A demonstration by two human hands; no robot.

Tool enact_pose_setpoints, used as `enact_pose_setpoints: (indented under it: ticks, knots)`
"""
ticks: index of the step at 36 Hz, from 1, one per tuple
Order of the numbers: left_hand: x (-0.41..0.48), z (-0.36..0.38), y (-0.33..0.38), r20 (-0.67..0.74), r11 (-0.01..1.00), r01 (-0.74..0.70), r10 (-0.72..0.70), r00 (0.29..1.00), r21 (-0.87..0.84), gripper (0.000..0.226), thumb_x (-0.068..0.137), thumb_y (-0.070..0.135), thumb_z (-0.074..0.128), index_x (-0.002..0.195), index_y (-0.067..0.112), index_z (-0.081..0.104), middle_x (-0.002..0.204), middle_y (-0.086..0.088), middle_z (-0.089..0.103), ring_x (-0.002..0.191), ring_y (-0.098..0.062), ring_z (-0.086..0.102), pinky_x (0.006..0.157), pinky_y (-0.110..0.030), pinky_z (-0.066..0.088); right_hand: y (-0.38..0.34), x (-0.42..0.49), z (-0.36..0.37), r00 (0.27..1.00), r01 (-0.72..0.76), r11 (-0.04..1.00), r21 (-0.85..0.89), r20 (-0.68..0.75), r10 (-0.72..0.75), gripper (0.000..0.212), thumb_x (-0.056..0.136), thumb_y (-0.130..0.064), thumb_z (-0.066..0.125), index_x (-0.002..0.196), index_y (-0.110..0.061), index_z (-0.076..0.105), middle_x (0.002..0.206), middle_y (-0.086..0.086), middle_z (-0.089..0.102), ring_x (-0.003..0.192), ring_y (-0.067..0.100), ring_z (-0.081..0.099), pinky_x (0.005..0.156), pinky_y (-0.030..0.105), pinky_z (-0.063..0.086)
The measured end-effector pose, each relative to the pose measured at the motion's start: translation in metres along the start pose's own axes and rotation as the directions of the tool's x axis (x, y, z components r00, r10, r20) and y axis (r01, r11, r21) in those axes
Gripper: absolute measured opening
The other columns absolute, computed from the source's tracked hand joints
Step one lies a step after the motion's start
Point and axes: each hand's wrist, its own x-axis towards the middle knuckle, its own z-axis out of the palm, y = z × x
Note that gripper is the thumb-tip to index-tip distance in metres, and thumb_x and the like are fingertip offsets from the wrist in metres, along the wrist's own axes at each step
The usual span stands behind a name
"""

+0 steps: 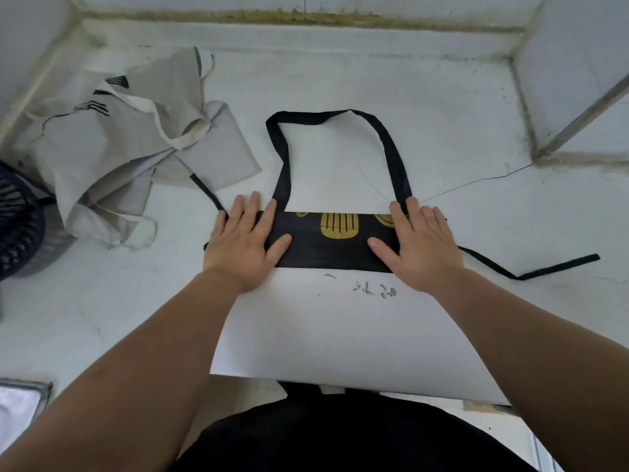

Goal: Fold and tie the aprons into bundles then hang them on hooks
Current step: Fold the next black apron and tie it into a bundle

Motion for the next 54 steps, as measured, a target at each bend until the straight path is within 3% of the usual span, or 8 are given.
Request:
enact_pose_setpoints:
  ticks: [9,18,23,28,35,39,44,54]
  knots:
    - [-0.033,-0.006,-0.027,-0.209,0.971,0.211,-0.230,0.950,-0.113,0.050,0.096,0.046,0.046,0.135,0.015,0.048,0.121,-0.012,0.059,0.105,-0.034,0.057,0.089,-0.042,0.036,-0.005,0.000,-0.006,0.998,-0.016,0.996,-0.093,0.054,0.021,0.074,0.092,-0.064,0.010,0.150,-0.019,0.008,0.157,0.013,0.009,0.141,0.034,0.015,0.118,0.045,0.003]
    - [-0.046,-0.024,-0.044,-0.453,0.940,0.327,-0.332,0.827,-0.092,0.021,0.096,0.019,0.049,0.098,0.014,0.069,0.093,-0.012,0.061,0.082,-0.034,0.055,0.073,-0.038,0.029,-0.070,0.002,-0.027,0.977,0.196,0.973,-0.124,0.111,-0.183,0.068,0.091,-0.015,0.045,0.149,-0.023,0.010,0.152,0.013,0.017,0.131,0.034,0.034,0.106,0.041,0.026]
    - [-0.058,-0.041,-0.051,-0.421,0.744,0.638,-0.652,0.630,-0.197,0.062,0.079,-0.002,0.053,0.136,0.022,0.046,0.136,-0.015,0.040,0.119,-0.037,0.035,0.100,-0.047,0.025,-0.068,0.002,-0.024,0.979,0.185,0.974,-0.130,0.106,-0.172,0.068,0.091,-0.017,0.044,0.150,-0.026,0.011,0.151,0.011,0.018,0.129,0.033,0.035,0.106,0.043,0.025]
    - [-0.054,-0.031,-0.014,-0.513,0.900,0.238,-0.407,0.756,-0.364,0.034,0.087,0.006,0.053,0.120,0.007,0.062,0.111,-0.020,0.057,0.089,-0.040,0.057,0.070,-0.041,0.042,-0.071,0.002,-0.022,0.982,0.172,0.976,-0.135,0.096,-0.160,0.069,0.091,-0.018,0.043,0.150,-0.027,0.009,0.153,0.009,0.016,0.131,0.032,0.033,0.107,0.044,0.024]
    - [-0.038,-0.021,0.039,0.310,-0.133,0.331,-0.759,0.572,-0.934,0.042,0.083,0.024,0.063,0.111,0.006,0.038,0.111,-0.015,0.059,0.088,-0.028,0.059,0.069,-0.033,0.044,-0.069,0.003,-0.020,0.982,0.183,0.978,-0.099,0.075,-0.176,0.071,0.090,-0.016,0.046,0.149,-0.029,0.010,0.153,0.007,0.015,0.130,0.030,0.032,0.107,0.043,0.023]
    - [-0.022,-0.025,0.042,0.424,-0.370,0.211,-0.730,0.537,-0.905,0.058,0.074,0.025,0.075,0.117,0.004,0.042,0.110,-0.012,0.061,0.094,-0.027,0.063,0.071,-0.031,0.047,-0.065,0.004,-0.020,0.979,0.199,0.976,-0.087,0.069,-0.193,0.069,0.090,-0.016,0.044,0.149,-0.030,0.011,0.154,0.006,0.014,0.132,0.031,0.030,0.110,0.044,0.021]
    - [-0.015,-0.021,0.046,0.258,-0.211,0.152,-0.711,0.654,-0.966,0.047,0.076,0.013,0.076,0.110,0.018,0.045,0.087,0.014,0.052,0.079,-0.008,0.055,0.070,-0.020,0.042,-0.064,0.004,-0.019,0.977,0.210,0.975,-0.068,0.059,-0.206,0.069,0.089,-0.015,0.043,0.149,-0.031,0.012,0.154,0.005,0.013,0.133,0.030,0.028,0.109,0.043,0.019]
    - [-0.014,0.010,0.047,-0.471,0.819,-0.081,-0.242,0.848,-0.568,0.039,0.069,-0.013,0.055,0.103,0.004,0.066,0.091,-0.013,0.063,0.086,-0.034,0.056,0.071,-0.020,0.031,-0.062,0.005,-0.016,0.976,0.215,0.975,-0.058,0.055,-0.211,0.071,0.089,-0.016,0.041,0.150,-0.032,0.009,0.155,0.004,0.010,0.133,0.028,0.025,0.106,0.042,0.019]
